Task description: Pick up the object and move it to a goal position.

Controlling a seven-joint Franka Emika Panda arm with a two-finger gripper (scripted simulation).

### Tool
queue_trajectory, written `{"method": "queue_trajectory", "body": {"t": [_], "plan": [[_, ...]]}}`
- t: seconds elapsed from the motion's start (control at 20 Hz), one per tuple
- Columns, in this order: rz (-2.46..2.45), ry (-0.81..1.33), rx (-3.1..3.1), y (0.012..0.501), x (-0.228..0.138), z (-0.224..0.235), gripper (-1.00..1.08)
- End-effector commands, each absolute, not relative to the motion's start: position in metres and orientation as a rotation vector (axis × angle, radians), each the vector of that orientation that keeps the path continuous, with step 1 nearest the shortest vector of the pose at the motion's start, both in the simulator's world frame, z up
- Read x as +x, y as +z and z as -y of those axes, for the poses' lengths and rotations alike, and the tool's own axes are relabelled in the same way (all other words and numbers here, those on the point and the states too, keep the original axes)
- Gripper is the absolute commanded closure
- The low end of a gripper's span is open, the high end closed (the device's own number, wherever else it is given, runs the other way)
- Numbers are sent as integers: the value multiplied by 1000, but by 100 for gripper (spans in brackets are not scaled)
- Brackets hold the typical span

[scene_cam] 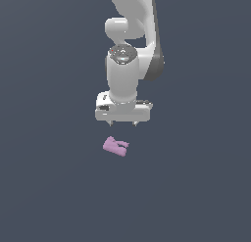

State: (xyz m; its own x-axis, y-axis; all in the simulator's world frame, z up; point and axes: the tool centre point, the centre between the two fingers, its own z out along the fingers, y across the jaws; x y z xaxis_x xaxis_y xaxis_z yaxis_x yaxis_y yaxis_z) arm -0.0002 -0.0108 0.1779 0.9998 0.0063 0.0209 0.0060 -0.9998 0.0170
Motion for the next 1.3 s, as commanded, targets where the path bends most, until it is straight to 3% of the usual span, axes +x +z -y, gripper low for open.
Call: {"method": "queue_trajectory", "body": {"t": [0.0,0.45,1.25], "plan": [[-10,33,3124,178,0,11,-92],[-90,58,3126,185,-3,-21,-92],[-295,46,3107,172,1,-12,-92]]}}
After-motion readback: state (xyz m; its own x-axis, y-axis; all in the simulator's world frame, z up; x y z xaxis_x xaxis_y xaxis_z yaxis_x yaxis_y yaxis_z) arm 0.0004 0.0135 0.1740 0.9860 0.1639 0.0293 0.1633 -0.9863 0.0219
